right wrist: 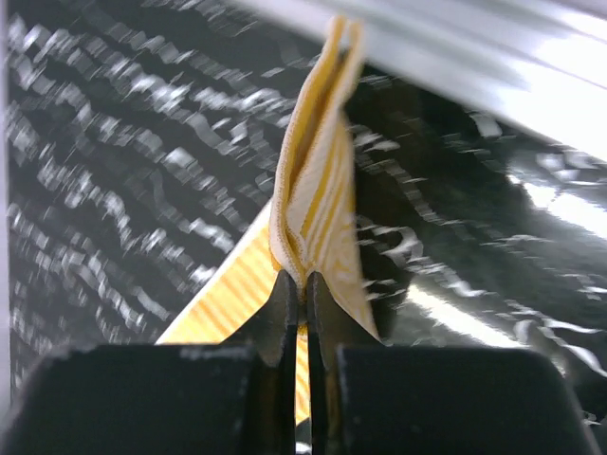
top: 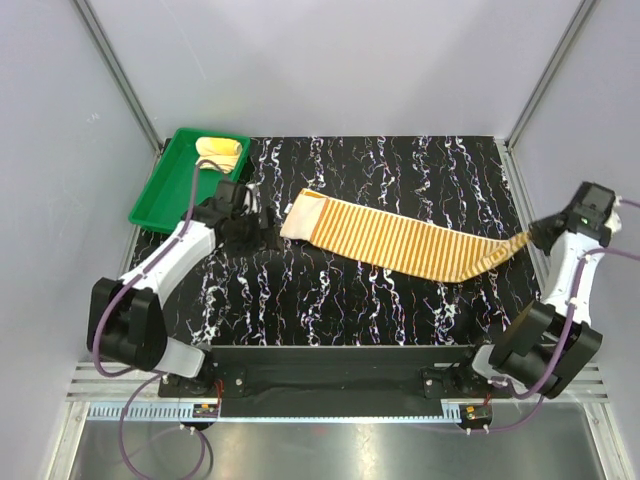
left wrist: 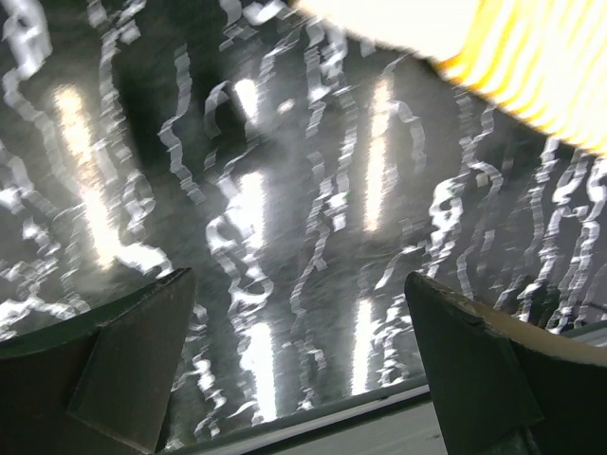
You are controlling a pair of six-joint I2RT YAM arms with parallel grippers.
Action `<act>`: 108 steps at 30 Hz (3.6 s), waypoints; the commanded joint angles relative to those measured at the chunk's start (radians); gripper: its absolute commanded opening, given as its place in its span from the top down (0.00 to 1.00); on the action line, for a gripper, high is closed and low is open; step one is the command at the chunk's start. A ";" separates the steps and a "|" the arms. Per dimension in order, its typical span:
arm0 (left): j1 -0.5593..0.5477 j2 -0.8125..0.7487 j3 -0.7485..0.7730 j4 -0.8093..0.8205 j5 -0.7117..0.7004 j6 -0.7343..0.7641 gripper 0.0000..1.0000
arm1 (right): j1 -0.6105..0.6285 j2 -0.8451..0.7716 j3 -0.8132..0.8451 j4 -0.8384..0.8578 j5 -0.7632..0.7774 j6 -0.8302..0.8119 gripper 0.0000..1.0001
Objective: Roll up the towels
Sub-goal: Fold the towel
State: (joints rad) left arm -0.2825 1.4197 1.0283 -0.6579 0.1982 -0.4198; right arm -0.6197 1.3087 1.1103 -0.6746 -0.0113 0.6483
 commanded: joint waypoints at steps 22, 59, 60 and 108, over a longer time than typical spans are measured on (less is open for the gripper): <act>-0.225 -0.008 0.178 -0.029 -0.086 -0.040 0.01 | 0.807 0.380 0.546 -0.124 0.252 0.086 1.00; 0.097 -0.294 -0.131 -0.016 -0.089 0.078 0.01 | 1.483 1.160 1.404 -0.250 0.254 -0.101 0.99; 0.098 -0.288 -0.131 -0.017 -0.097 0.076 0.01 | 1.495 1.150 1.377 -0.241 0.248 -0.123 0.93; 0.112 0.346 0.139 0.322 -0.028 -0.189 0.09 | 1.092 0.449 0.098 0.176 0.295 -0.061 0.27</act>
State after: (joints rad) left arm -0.1673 1.7531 1.1267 -0.3889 0.1833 -0.6048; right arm 0.4755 1.7363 1.2053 -0.5449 0.3019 0.6029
